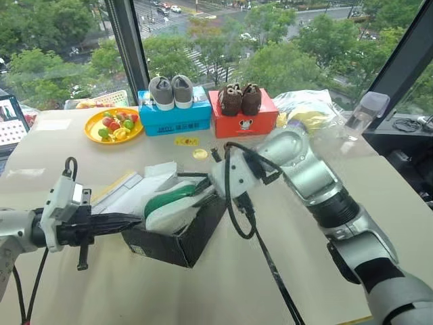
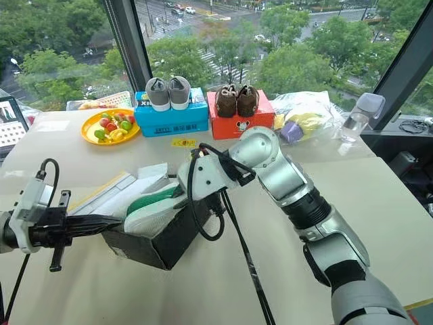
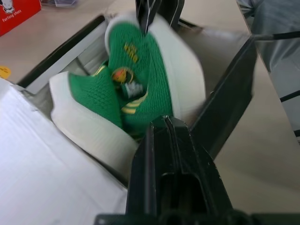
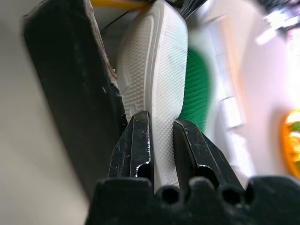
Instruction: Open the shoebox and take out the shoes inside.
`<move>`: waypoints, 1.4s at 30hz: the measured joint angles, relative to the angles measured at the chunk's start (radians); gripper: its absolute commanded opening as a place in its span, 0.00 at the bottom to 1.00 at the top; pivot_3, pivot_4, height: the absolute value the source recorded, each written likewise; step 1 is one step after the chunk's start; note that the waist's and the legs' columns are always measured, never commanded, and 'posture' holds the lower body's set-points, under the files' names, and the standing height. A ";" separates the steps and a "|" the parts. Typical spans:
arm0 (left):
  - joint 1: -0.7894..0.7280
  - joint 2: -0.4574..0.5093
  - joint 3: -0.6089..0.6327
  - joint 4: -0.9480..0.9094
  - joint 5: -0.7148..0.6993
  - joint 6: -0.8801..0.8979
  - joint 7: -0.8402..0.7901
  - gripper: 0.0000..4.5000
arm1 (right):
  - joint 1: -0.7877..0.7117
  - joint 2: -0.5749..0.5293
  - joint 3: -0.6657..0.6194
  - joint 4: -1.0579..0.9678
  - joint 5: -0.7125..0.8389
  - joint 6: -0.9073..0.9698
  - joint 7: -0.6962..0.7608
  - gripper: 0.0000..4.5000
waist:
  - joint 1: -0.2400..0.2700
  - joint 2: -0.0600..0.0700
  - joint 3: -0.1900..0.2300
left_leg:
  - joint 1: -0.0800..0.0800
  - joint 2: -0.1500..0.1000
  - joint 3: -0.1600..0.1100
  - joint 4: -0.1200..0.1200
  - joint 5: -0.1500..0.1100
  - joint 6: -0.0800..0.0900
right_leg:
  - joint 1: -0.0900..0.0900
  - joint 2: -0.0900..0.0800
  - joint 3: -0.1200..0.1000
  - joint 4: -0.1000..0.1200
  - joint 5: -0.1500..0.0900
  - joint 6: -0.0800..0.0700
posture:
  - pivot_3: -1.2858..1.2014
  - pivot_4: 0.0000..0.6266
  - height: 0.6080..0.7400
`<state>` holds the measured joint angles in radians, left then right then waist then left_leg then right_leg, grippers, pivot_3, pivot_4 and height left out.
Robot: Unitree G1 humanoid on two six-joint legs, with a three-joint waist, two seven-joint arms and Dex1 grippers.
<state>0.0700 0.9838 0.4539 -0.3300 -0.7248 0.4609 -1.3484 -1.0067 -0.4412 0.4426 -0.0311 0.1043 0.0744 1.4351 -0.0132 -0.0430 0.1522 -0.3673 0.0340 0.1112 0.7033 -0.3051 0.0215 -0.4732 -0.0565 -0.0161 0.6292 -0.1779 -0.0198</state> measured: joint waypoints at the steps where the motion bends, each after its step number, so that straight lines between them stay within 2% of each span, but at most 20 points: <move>1: -0.006 0.000 -0.003 0.003 0.004 0.000 0.001 0.00 | 0.005 0.000 -0.004 -0.001 0.013 0.024 0.000 0.08 | 0.000 0.000 0.000 | 0.000 0.000 0.000 0.000 0.000 0.000 | 0.000 0.000 0.000 0.000 0.000 0.000 | 0.52 0.24 0.93; 7: -0.026 0.000 -0.018 0.019 0.019 -0.001 0.002 0.00 | 0.058 -0.007 -0.007 -0.042 0.038 0.105 -0.023 0.08 | 0.000 0.000 0.000 | 0.000 0.000 0.000 0.000 0.000 0.000 | 0.000 0.000 0.000 0.000 0.000 0.000 | 0.52 0.24 0.93; 14: -0.039 0.005 -0.034 0.031 0.025 -0.001 0.004 0.00 | 0.078 0.026 -0.017 -0.037 0.031 0.174 -0.121 0.08 | -0.001 0.000 0.000 | 0.000 0.000 0.000 0.000 0.000 0.001 | 0.000 0.001 0.000 0.001 0.000 0.000 | 0.52 0.24 0.93; 18: -0.043 0.006 -0.042 0.031 0.031 -0.001 0.003 0.00 | 0.076 0.102 -0.110 -0.026 0.135 0.343 -0.220 0.08 | -0.001 0.000 0.000 | 0.000 0.000 0.000 0.000 0.000 0.000 | 0.000 0.001 0.000 0.001 0.000 -0.001 | 0.52 0.24 0.93; 21: -0.044 0.009 -0.042 0.032 0.034 -0.001 0.002 0.00 | 0.079 0.097 -0.134 -0.021 0.161 0.402 -0.239 0.08 | 0.001 0.000 0.000 | 0.000 0.000 0.000 0.000 0.000 0.001 | 0.000 0.000 0.000 0.001 0.000 0.000 | 0.52 0.24 0.93; 28: -0.064 0.011 -0.047 0.033 0.035 -0.001 0.001 0.00 | 0.077 0.099 -0.252 -0.051 0.328 0.583 -0.289 0.08 | 0.001 0.000 0.000 | -0.001 0.000 -0.001 0.000 0.000 0.001 | 0.000 0.000 0.000 0.000 0.000 0.000 | 0.52 0.24 0.93; 35: -0.064 0.011 -0.050 0.033 0.034 0.000 -0.002 0.00 | 0.042 0.012 -0.423 -0.050 0.467 0.720 -0.369 0.08 | 0.000 0.000 0.000 | -0.001 0.000 -0.001 0.000 -0.003 0.006 | 0.000 0.000 0.000 0.000 0.001 0.000 | 0.52 0.24 0.93; 37: -0.057 0.011 -0.048 0.033 0.034 0.000 -0.006 0.00 | 0.044 -0.061 -0.433 -0.048 0.444 0.717 -0.385 0.08 | 0.001 0.000 0.000 | -0.001 0.000 -0.001 0.000 -0.003 0.006 | 0.000 -0.001 0.000 -0.001 0.000 0.000 | 0.52 0.24 0.93; 42: -0.052 0.012 -0.029 0.033 0.034 0.000 -0.004 0.00 | 0.144 -0.234 -0.375 -0.035 0.269 0.671 -0.452 0.08 | 0.001 0.000 0.000 | -0.001 -0.001 0.000 0.000 -0.004 0.007 | 0.000 -0.001 0.001 -0.001 -0.001 0.002 | 0.52 0.24 0.93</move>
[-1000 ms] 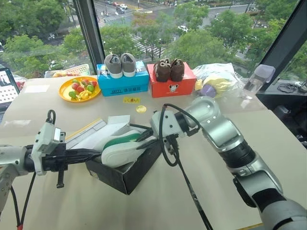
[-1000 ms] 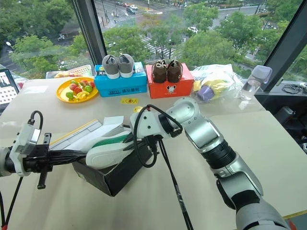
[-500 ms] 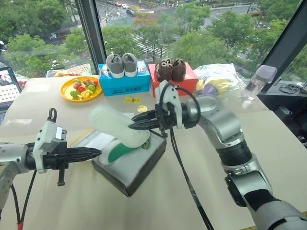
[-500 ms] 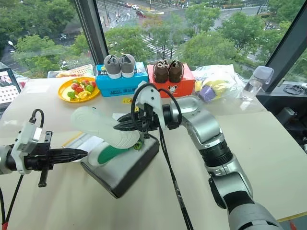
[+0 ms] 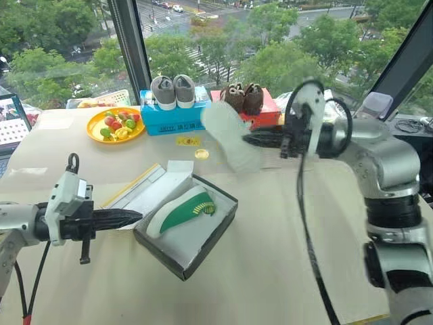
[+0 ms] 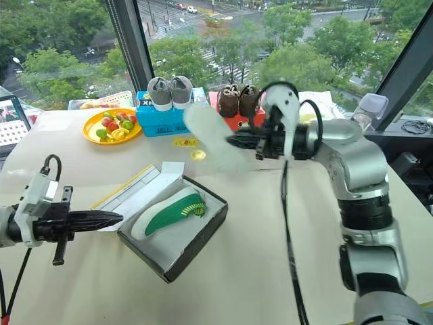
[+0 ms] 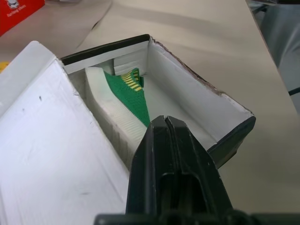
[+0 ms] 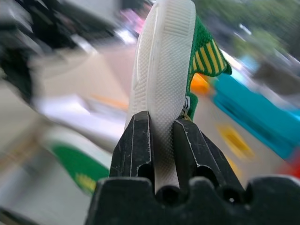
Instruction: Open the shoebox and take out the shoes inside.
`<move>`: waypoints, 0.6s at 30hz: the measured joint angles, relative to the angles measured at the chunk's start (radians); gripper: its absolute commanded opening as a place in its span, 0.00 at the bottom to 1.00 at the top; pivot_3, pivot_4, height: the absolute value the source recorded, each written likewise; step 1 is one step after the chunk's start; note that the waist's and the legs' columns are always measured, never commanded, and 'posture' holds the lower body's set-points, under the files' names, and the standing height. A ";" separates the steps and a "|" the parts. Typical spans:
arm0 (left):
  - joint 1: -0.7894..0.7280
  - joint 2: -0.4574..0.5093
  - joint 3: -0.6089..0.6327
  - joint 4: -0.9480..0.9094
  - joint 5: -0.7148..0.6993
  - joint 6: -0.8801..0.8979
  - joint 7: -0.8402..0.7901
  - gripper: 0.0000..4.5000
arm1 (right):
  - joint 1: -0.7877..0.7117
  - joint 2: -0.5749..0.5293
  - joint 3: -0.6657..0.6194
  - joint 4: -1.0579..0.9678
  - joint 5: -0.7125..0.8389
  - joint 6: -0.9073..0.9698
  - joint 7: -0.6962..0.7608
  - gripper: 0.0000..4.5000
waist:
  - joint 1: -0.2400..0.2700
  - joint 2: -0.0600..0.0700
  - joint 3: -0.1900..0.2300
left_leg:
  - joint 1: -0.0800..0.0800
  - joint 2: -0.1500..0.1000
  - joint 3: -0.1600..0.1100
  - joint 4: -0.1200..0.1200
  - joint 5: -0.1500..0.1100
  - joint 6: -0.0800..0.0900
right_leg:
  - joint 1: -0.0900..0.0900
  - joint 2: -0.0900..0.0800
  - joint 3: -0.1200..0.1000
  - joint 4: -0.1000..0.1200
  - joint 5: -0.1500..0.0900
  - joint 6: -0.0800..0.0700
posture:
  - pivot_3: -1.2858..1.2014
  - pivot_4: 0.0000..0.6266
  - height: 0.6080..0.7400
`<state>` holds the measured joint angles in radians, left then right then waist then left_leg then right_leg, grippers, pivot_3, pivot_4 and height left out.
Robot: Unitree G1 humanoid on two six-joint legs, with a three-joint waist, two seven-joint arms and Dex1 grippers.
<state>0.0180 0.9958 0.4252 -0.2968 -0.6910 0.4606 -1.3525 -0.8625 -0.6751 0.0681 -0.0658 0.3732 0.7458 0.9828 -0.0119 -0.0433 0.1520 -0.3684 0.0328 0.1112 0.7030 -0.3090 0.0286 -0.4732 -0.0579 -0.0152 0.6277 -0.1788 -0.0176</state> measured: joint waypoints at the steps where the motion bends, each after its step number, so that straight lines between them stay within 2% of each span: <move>1: 0.000 0.000 0.004 0.000 0.000 0.000 0.002 0.00 | 0.019 -0.013 0.013 0.003 -0.022 -0.003 -0.008 0.08 | -0.001 0.000 0.000 | 0.000 0.000 0.000 0.000 0.000 0.000 | 0.000 0.000 0.000 0.000 0.000 0.000 | 0.52 0.24 0.93; 8: 0.018 -0.002 0.012 0.000 0.001 -0.001 0.008 0.00 | 0.170 -0.163 0.179 -0.003 -0.269 -0.077 -0.072 0.08 | -0.007 0.000 0.000 | 0.000 0.000 0.000 -0.001 0.000 0.000 | 0.000 0.000 0.002 0.000 -0.001 0.001 | 0.52 0.24 0.93; 12: 0.033 -0.011 0.017 -0.002 0.000 -0.004 0.010 0.00 | 0.240 -0.262 0.265 -0.071 -0.492 -0.178 -0.165 0.08 | 0.001 0.001 0.000 | 0.000 0.000 0.000 0.000 0.000 0.001 | 0.000 0.000 0.001 -0.001 -0.003 0.005 | 0.52 0.24 0.93; 18: 0.047 -0.019 0.024 -0.003 -0.002 -0.004 0.011 0.00 | 0.366 -0.273 0.335 -0.185 -0.736 -0.221 -0.282 0.08 | 0.000 0.000 0.000 | 0.000 -0.001 0.000 0.000 0.000 -0.001 | 0.000 0.000 0.002 0.000 -0.004 0.005 | 0.52 0.24 0.93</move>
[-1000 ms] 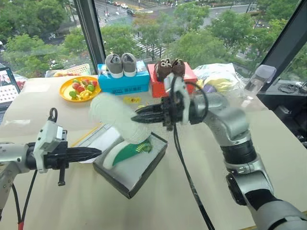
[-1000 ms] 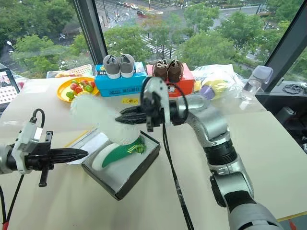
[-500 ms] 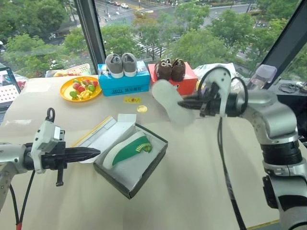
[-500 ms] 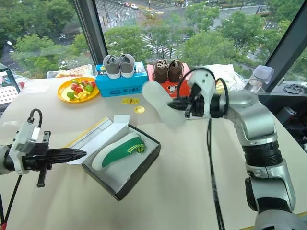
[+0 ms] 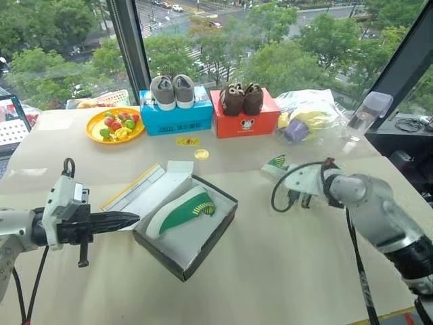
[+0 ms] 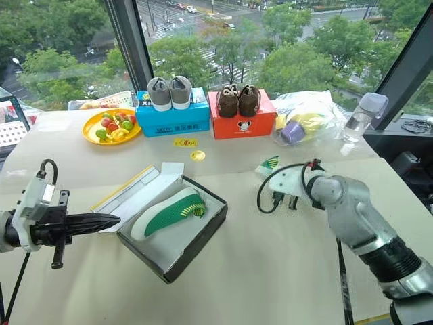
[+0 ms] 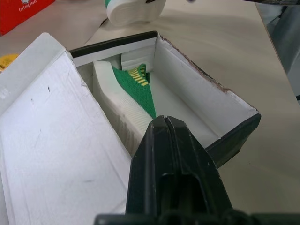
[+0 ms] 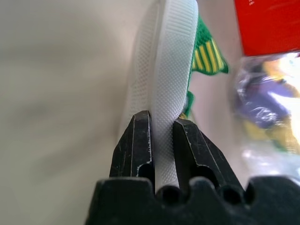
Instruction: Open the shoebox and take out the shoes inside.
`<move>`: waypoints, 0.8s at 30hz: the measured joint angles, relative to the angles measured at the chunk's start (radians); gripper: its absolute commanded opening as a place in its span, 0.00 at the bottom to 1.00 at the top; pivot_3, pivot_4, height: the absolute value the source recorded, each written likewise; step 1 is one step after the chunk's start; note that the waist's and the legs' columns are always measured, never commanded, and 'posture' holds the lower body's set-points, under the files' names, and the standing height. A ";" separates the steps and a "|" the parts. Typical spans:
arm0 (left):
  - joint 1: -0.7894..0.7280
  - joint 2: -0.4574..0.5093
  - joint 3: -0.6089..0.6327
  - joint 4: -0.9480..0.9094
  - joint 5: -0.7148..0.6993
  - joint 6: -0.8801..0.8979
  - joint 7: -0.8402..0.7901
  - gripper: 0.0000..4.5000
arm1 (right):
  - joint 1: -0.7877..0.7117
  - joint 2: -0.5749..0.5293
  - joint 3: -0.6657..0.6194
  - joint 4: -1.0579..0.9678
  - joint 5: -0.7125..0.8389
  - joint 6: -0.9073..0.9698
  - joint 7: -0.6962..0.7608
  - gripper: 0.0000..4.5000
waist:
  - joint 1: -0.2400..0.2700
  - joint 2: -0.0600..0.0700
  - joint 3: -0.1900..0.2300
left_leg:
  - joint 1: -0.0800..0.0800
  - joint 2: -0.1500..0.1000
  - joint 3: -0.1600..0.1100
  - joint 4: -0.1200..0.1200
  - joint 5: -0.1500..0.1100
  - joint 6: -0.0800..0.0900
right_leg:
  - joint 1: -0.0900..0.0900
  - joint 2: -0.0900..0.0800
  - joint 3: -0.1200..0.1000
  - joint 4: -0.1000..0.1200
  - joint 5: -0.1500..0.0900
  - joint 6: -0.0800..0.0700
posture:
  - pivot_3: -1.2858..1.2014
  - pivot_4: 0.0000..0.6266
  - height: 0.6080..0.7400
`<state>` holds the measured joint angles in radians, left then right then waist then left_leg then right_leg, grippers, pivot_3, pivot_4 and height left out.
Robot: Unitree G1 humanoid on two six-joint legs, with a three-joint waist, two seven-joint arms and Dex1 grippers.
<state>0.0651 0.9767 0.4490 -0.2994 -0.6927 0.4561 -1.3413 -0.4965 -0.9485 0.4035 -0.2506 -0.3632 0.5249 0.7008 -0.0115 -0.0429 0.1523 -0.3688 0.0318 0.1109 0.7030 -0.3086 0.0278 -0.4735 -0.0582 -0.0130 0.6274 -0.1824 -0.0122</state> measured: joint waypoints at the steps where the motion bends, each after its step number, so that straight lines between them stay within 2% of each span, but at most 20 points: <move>1: 0.003 0.000 0.003 -0.001 -0.001 0.000 0.000 0.00 | 0.036 0.001 0.013 -0.036 -0.044 0.000 -0.024 0.08 | 0.001 0.000 0.000 | 0.000 0.000 0.000 0.000 0.001 -0.002 | 0.001 0.000 0.000 0.000 -0.001 0.001 | 0.52 0.24 0.93; 4: 0.011 -0.003 0.006 -0.001 -0.002 0.000 0.000 0.00 | 0.153 0.019 0.026 -0.114 -0.139 0.008 -0.057 0.08 | 0.006 -0.003 -0.002 | 0.001 0.000 0.000 0.001 0.001 -0.002 | 0.002 0.000 -0.001 0.000 -0.003 0.004 | 0.52 0.24 0.93; 6: 0.012 -0.003 0.006 0.000 -0.002 -0.001 -0.001 0.00 | 0.220 0.037 0.027 -0.143 -0.178 0.021 -0.065 0.28 | 0.009 -0.005 -0.004 | 0.001 0.000 0.000 0.002 0.000 -0.001 | 0.003 0.000 -0.001 0.000 -0.003 0.005 | 0.52 0.24 0.93; 8: 0.014 -0.003 0.006 0.001 -0.002 -0.002 -0.003 0.00 | 0.281 0.081 0.015 -0.165 -0.183 0.061 -0.061 0.41 | 0.010 -0.007 -0.004 | 0.002 0.000 -0.001 0.003 -0.002 0.004 | 0.004 0.000 -0.001 -0.001 -0.005 0.003 | 0.52 0.24 0.93; 13: 0.014 -0.004 0.006 0.003 -0.002 -0.011 -0.007 0.00 | 0.307 0.163 -0.083 -0.262 -0.066 0.178 0.050 0.79 | 0.003 -0.007 -0.004 | 0.016 0.002 -0.002 0.001 -0.003 0.004 | 0.015 0.001 0.000 0.000 -0.007 0.000 | 0.52 0.24 0.93; 16: 0.013 -0.004 0.006 0.011 -0.001 -0.023 -0.010 0.00 | 0.298 0.168 -0.142 -0.292 0.042 0.220 0.148 0.98 | 0.002 -0.007 -0.004 | 0.016 0.002 -0.002 0.001 -0.003 0.004 | 0.015 0.001 0.000 0.000 -0.007 0.000 | 0.52 0.24 0.93; 19: 0.011 -0.004 0.003 0.025 0.001 -0.037 -0.013 0.00 | 0.242 0.150 -0.185 -0.307 0.184 0.255 0.270 0.98 | 0.000 -0.004 -0.001 | 0.016 0.002 -0.002 0.001 -0.003 0.004 | 0.014 0.000 0.000 0.000 -0.006 -0.001 | 0.52 0.24 0.93; 24: -0.008 -0.004 -0.009 0.042 0.003 -0.045 -0.016 0.00 | -0.080 0.188 -0.299 -0.297 0.433 0.245 0.417 0.98 | -0.005 -0.002 0.002 | 0.016 0.002 -0.002 0.000 -0.003 0.004 | 0.014 0.002 -0.001 0.000 -0.004 0.001 | 0.52 0.24 0.93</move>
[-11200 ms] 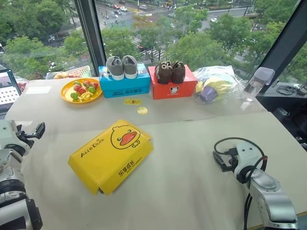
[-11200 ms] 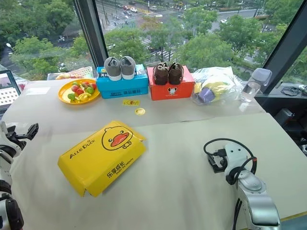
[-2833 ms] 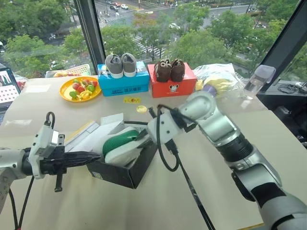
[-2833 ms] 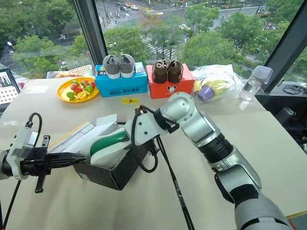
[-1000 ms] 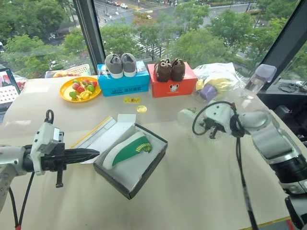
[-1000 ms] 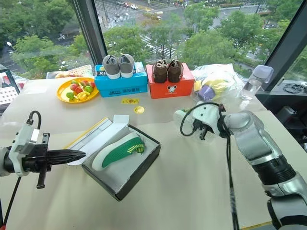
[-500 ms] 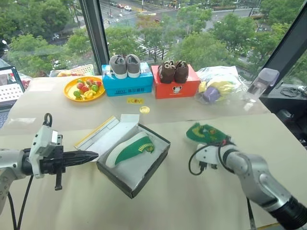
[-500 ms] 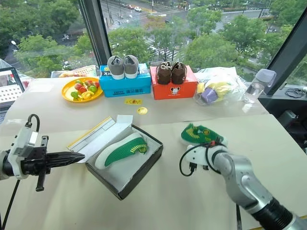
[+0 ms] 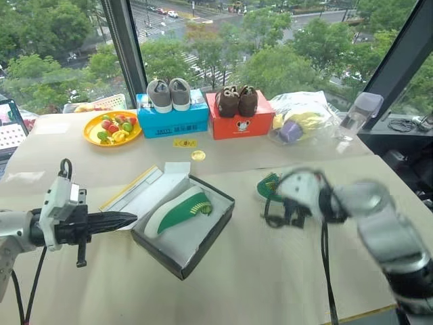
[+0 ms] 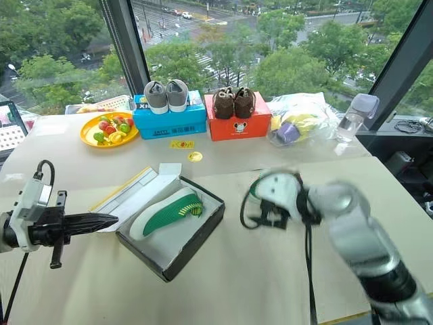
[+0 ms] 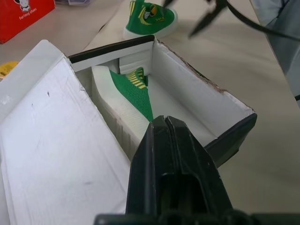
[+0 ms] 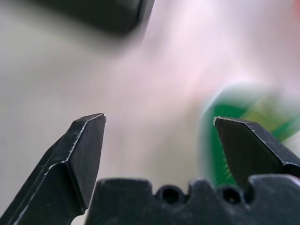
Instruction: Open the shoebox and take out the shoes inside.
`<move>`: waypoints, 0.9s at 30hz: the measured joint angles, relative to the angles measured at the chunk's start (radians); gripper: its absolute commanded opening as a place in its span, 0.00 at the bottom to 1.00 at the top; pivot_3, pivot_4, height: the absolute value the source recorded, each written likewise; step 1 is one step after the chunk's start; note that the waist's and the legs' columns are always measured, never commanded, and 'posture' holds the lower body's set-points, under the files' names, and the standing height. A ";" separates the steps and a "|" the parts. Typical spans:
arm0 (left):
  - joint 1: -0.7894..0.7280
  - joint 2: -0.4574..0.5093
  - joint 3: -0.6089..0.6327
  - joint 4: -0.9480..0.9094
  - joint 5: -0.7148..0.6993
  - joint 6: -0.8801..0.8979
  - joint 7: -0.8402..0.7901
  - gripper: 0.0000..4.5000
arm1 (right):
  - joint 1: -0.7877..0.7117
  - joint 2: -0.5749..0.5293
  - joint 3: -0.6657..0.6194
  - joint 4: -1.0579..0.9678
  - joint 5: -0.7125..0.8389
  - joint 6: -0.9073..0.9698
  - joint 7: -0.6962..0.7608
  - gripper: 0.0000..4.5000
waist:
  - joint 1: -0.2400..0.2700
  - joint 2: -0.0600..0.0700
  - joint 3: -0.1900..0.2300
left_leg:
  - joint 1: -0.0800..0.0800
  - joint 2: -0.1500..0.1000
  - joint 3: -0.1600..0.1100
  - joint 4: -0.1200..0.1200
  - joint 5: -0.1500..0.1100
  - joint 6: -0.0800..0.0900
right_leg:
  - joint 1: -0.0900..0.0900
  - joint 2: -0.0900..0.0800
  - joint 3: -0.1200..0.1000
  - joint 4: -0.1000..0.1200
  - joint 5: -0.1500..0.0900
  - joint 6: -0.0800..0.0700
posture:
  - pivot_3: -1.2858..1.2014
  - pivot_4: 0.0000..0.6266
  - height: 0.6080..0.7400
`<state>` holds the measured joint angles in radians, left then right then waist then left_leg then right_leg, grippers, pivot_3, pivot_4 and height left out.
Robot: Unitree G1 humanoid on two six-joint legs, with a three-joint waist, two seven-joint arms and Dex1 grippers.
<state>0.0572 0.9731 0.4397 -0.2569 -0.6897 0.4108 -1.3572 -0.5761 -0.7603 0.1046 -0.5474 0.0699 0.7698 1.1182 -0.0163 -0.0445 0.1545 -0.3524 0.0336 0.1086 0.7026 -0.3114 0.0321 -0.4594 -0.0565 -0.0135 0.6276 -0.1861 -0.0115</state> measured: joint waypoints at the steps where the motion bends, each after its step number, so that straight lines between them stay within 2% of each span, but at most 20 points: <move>1: -0.005 -0.001 -0.006 0.010 0.003 -0.002 -0.001 0.00 | -0.111 0.056 0.002 0.040 0.052 -0.008 0.021 0.98 | -0.003 0.000 0.000 | 0.000 0.001 0.001 0.000 0.000 0.000 | -0.001 0.001 0.001 0.000 0.001 -0.001 | 0.52 0.24 0.93; 4: -0.018 -0.002 -0.024 0.018 0.007 -0.016 -0.002 0.00 | -0.289 0.144 0.048 0.128 0.119 -0.085 0.060 0.98 | 0.002 0.001 0.000 | 0.001 0.000 0.001 -0.005 0.001 -0.002 | -0.002 0.002 0.000 0.000 0.005 -0.008 | 0.52 0.24 0.93; 12: -0.012 -0.004 -0.027 0.030 0.017 -0.034 -0.004 0.00 | -0.375 0.299 0.330 0.512 0.015 -0.444 0.122 0.98 | 0.003 0.001 0.001 | -0.005 -0.002 0.005 -0.006 0.004 -0.007 | -0.005 -0.002 -0.002 -0.002 0.005 -0.006 | 0.52 0.24 0.93; 19: 0.028 -0.014 -0.009 0.019 0.018 -0.035 0.008 0.00 | -0.423 0.378 0.387 0.740 -0.058 -0.629 0.126 0.98 | 0.001 0.001 0.001 | -0.011 -0.001 0.005 -0.006 0.004 -0.008 | -0.011 -0.002 -0.003 -0.001 0.005 -0.005 | 0.52 0.24 0.93; 27: 0.042 -0.018 0.011 -0.006 0.018 -0.035 0.017 0.00 | -0.412 0.437 0.430 0.807 -0.094 -0.712 0.144 0.98 | 0.000 0.001 0.000 | -0.013 -0.001 0.004 -0.005 0.006 -0.011 | -0.013 -0.002 -0.003 0.000 0.005 -0.006 | 0.52 0.24 0.93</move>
<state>0.0991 0.9554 0.4502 -0.2628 -0.6721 0.3760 -1.3403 -0.9884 -0.3229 0.5345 0.2597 -0.0240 0.0576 1.2617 -0.0158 -0.0436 0.1550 -0.3653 0.0326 0.1129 0.6980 -0.3054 0.0212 -0.4724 -0.0583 -0.0162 0.6279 -0.1807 -0.0171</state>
